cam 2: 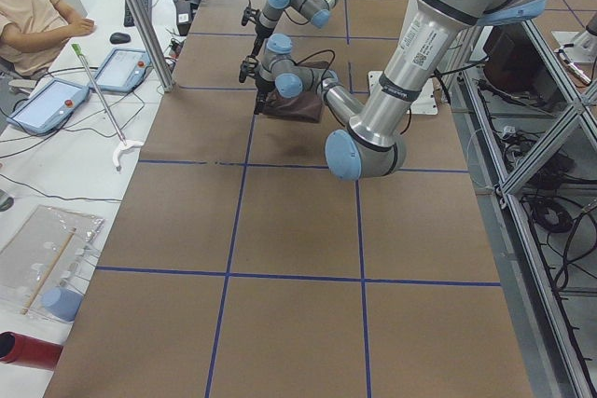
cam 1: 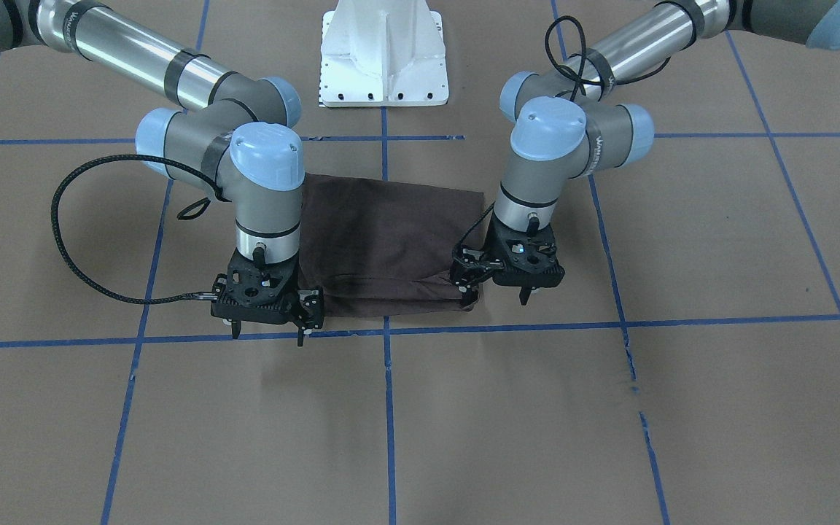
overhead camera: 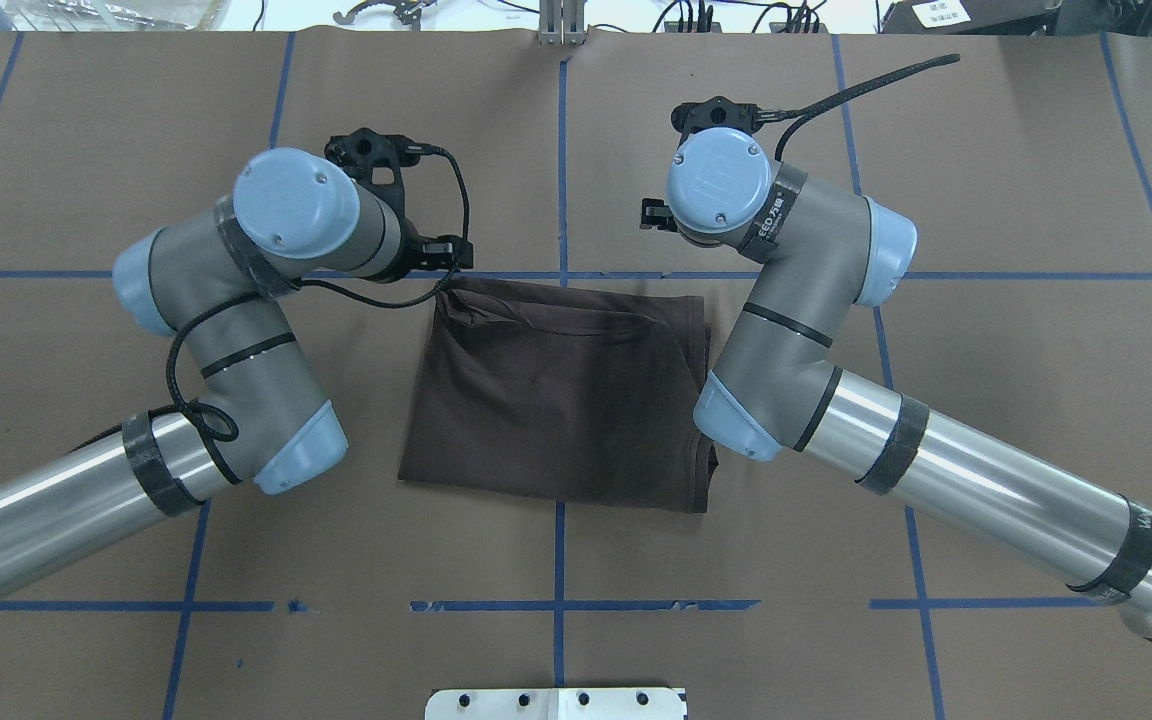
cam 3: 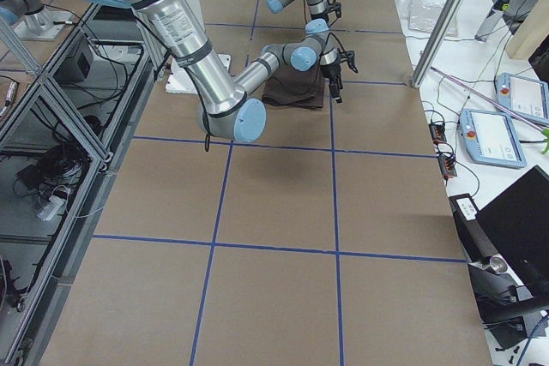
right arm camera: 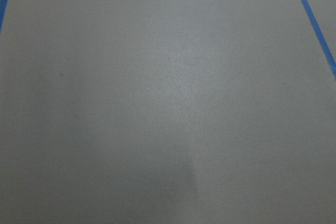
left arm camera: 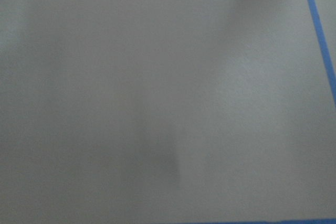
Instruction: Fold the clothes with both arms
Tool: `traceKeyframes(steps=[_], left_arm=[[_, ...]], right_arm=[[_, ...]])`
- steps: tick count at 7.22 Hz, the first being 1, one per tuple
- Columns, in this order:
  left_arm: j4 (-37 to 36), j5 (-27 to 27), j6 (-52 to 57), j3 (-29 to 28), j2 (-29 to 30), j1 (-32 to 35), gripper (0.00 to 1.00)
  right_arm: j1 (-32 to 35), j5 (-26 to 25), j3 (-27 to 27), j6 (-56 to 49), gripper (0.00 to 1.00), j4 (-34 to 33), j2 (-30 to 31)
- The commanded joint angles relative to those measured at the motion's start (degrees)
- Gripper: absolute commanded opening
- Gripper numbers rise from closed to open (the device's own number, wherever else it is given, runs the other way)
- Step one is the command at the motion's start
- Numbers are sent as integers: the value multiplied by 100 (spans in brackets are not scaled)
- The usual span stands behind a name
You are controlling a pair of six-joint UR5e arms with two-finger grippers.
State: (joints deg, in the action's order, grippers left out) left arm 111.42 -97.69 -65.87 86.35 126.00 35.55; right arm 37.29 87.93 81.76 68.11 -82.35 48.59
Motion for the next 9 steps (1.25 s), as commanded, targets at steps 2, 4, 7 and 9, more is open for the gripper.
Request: traceKeyframes(steps=[2,4,7,9], left_arm=[[-6,347,-110,57,-102,-452,100],[-6,364,-92,66,-102,-505,100],[20,391,-49,66,-154,-672,100],[29,382,-40,40,-137,-681,100]], right_arm=[[-20,-3,85,0,100,0,81],[-28,-3,103,9,100,0,107],[-46,-3,85,0,100,26,116],[-46,-3,85,0,100,26,116]])
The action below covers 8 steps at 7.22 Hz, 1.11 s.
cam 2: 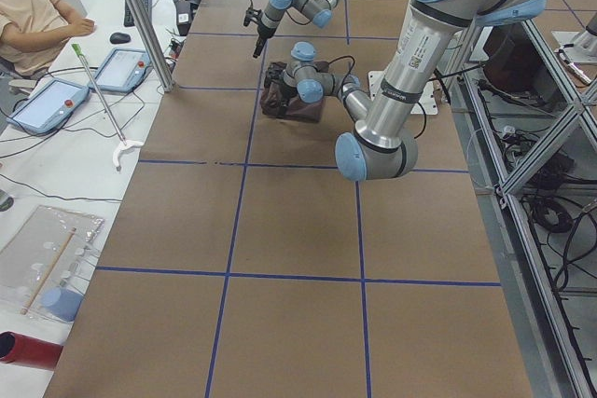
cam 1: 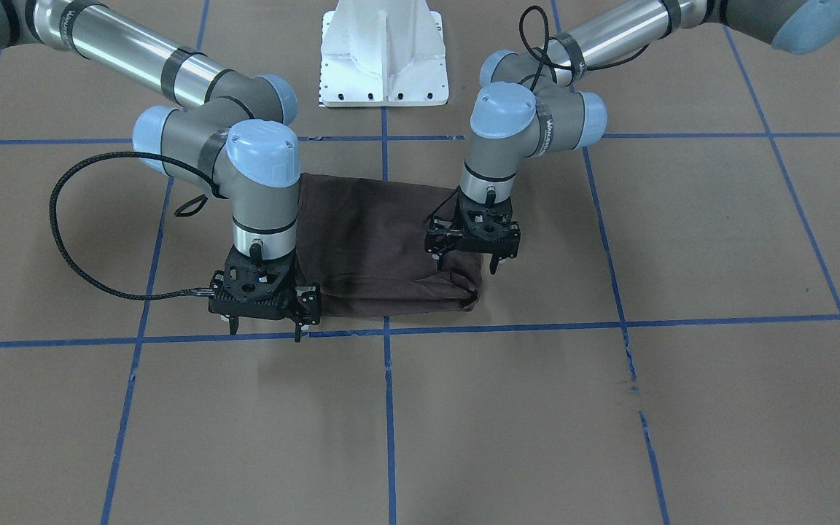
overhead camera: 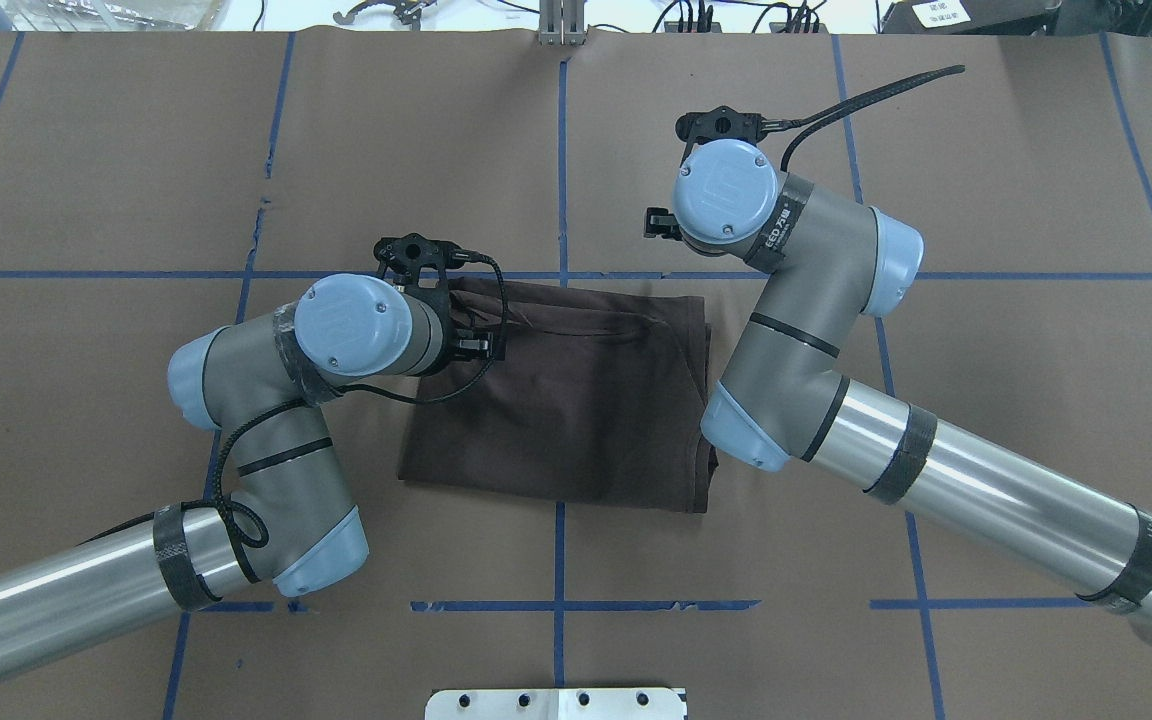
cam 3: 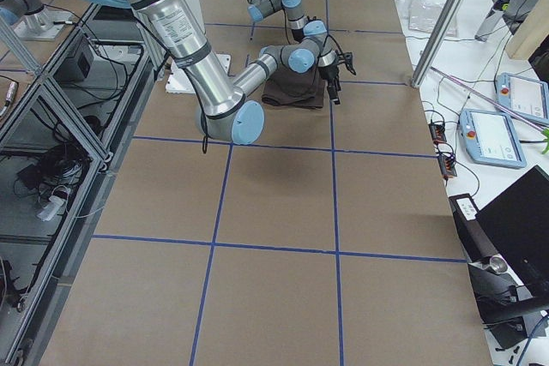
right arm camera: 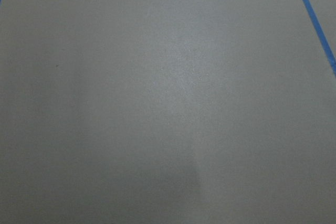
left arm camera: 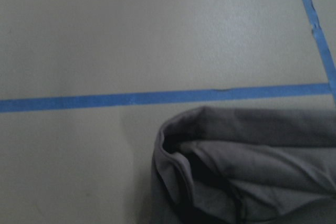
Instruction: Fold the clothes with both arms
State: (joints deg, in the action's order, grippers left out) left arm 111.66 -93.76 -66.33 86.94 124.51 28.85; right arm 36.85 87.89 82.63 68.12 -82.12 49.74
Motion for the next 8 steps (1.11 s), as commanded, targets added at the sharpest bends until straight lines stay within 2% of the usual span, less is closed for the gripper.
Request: traceKeyframes(steps=[1,4,7,8], left_arm=[[-13,-28,-3,-63,64,-20,100],[22,-28,-11,-317,108,321,100],[118,-37,-20,-1404,774,822,100],[389,-37,6,-1721,863,920,100]], right_arm=[[-11,0,-10,-9,100,3,1],[-46,0,-11,0,100,3,9],[-64,-9,7,0,100,3,27],[-64,-9,16,17,100,11,27]])
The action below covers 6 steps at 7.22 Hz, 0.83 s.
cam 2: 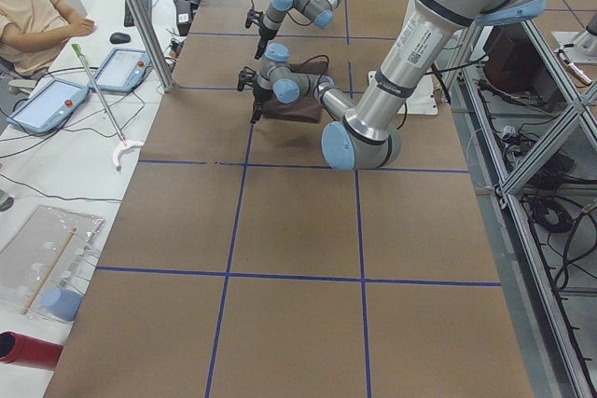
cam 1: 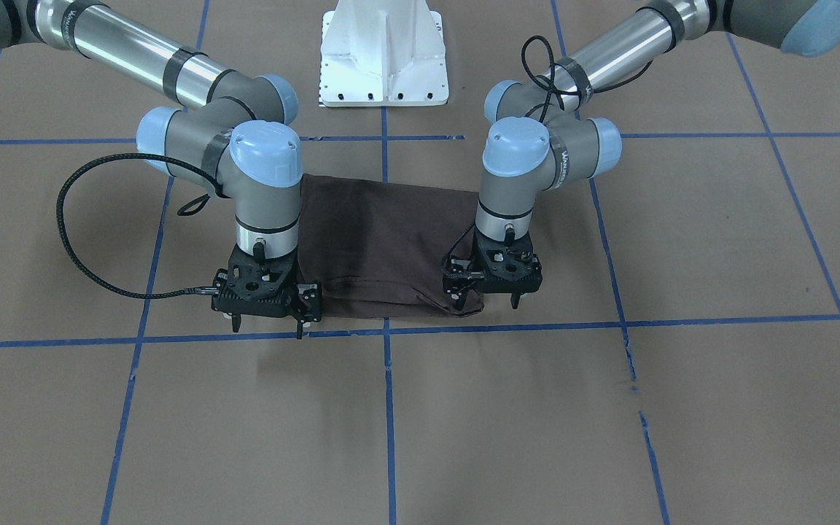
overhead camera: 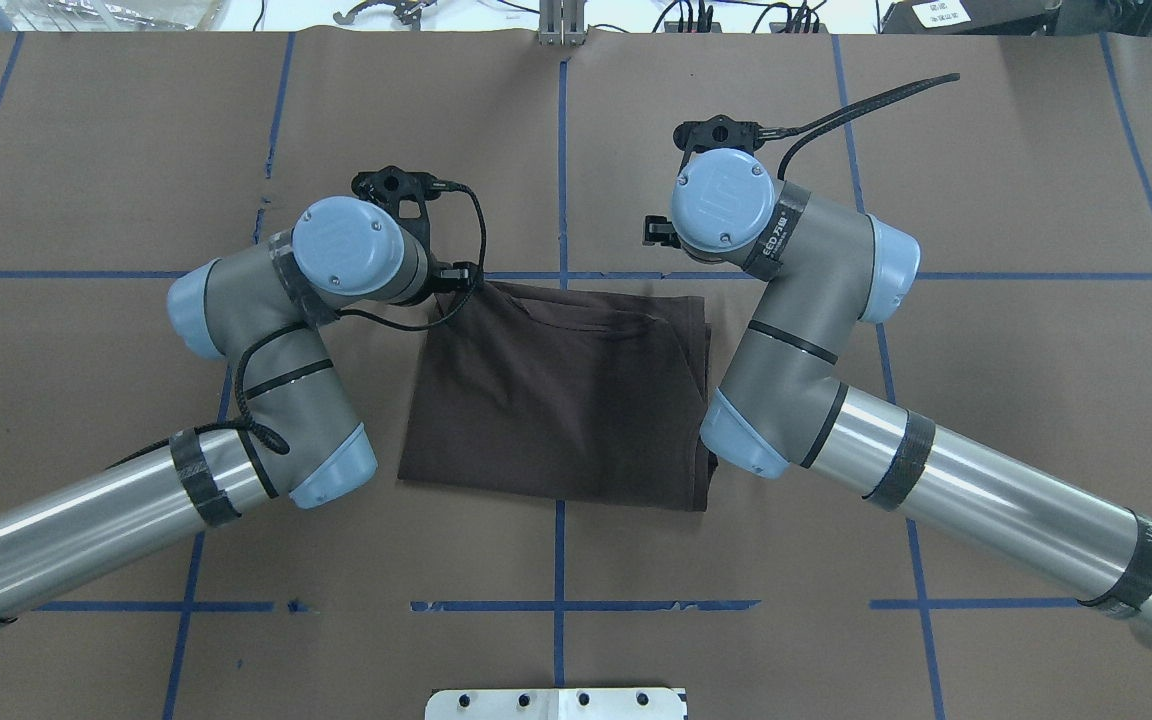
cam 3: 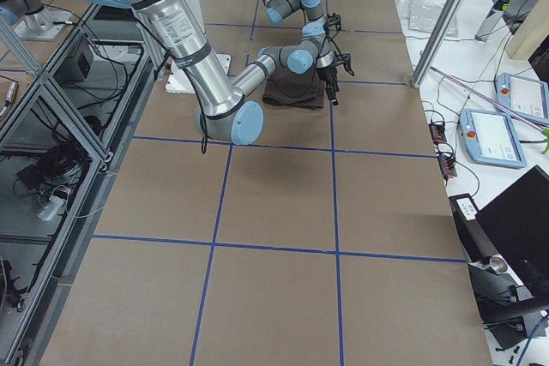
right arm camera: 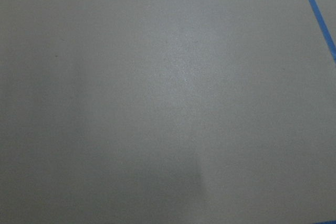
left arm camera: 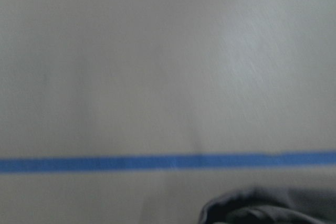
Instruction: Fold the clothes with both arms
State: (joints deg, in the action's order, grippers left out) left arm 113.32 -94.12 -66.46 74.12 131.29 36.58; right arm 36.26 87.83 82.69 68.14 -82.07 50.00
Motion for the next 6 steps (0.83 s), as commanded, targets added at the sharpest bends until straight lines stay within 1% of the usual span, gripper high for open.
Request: traceKeyframes(steps=[1,2,3,4,5,6], left_arm=[[339,-54,150,-425,195,269,100],[340,-237,151,-303,230,305,100],[253,-613,151,73,178,305,100],[200,-634,160,529,-14,305,100],[-183,-652,160,1047,-164,305,100],[-709,-721,160,1652,-322,305,100]], right_arm=[[-14,-3,45,41,100,7,-8],[-14,6,124,50,100,-2,1],[-14,75,229,32,100,-2,10],[-14,293,361,-11,100,-28,19],[47,792,545,-20,100,-63,53],[118,953,843,-73,100,-90,271]])
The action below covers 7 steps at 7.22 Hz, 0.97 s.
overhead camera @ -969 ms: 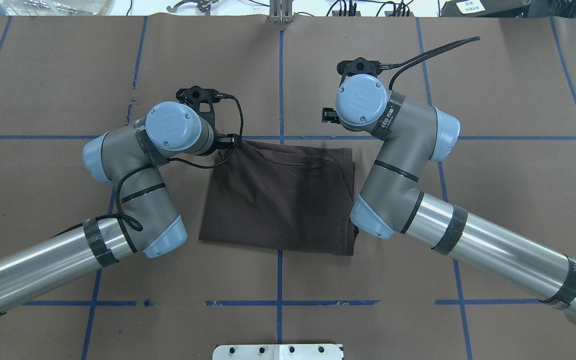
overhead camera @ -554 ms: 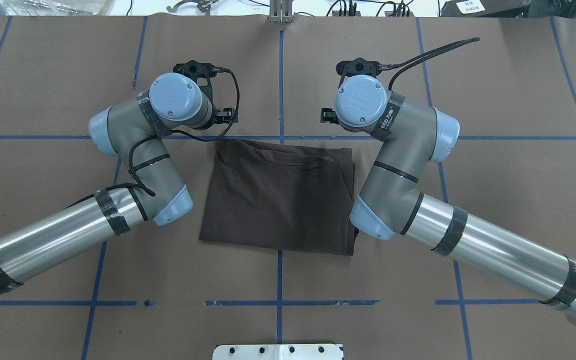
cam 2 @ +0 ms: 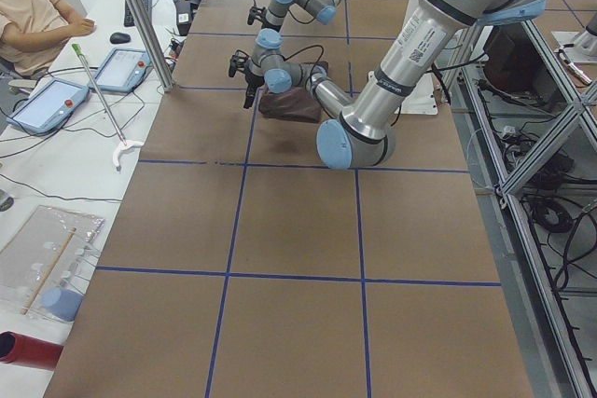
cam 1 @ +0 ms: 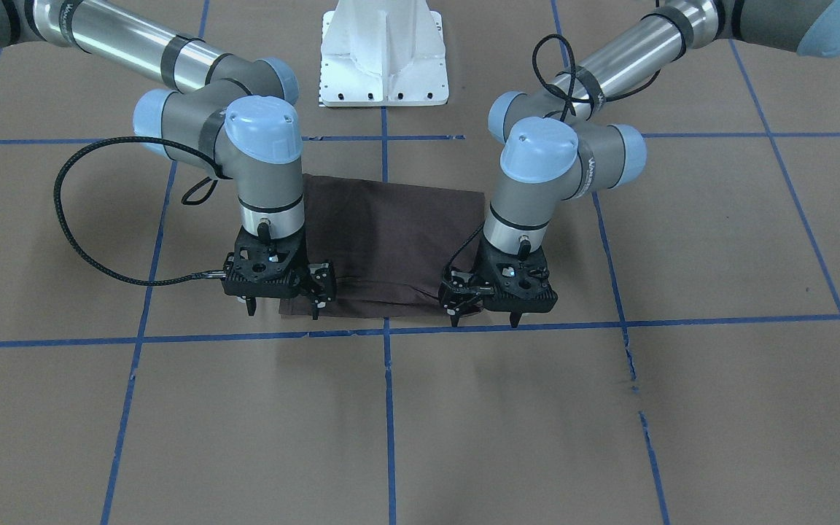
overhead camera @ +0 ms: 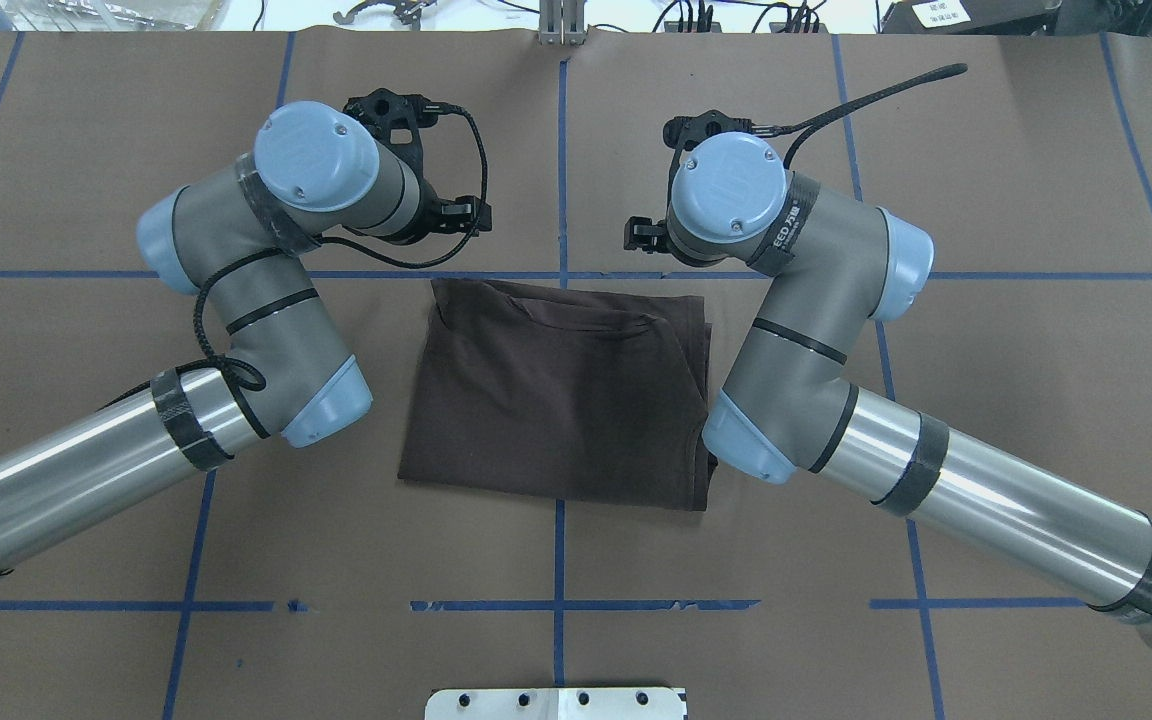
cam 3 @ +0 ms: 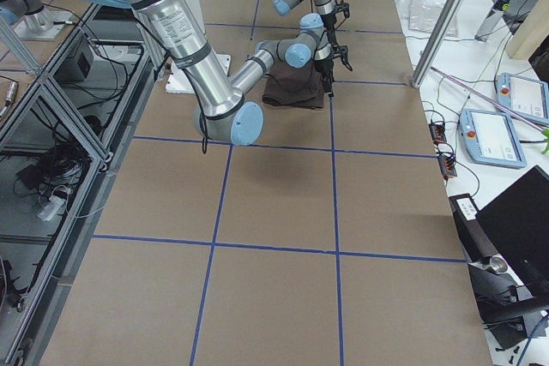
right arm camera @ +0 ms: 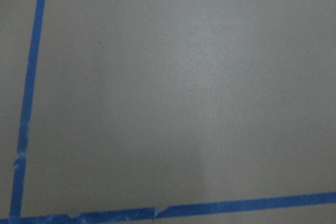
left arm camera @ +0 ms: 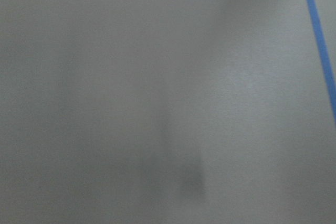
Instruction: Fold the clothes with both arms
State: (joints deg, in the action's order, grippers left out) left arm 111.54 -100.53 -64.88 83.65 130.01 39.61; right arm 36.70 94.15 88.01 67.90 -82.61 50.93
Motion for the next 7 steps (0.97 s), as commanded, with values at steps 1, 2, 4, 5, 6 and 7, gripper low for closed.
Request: traceKeyframes(steps=[1,2,4,5,6,7], left_arm=[[-954,-202,11,1471,-578,-6,100],[-1315,-203,272,2253,-991,-6,100],[-1652,-203,1018,3504,-2044,46,100],[-1653,-203,1430,3883,-2502,186,100],[-1644,-334,1809,4026,-2863,457,100],[-1635,-605,2413,4054,-3163,895,100]], right_arm=[[240,541,696,-380,100,-45,503],[459,874,1187,-783,100,-45,958],[951,1385,2354,-1757,100,-857,1811],[1336,1578,2805,-2389,100,-1123,2320],[1853,2007,2887,-3083,100,-1082,2847],[2511,2359,2862,-4134,100,-1082,3323]])
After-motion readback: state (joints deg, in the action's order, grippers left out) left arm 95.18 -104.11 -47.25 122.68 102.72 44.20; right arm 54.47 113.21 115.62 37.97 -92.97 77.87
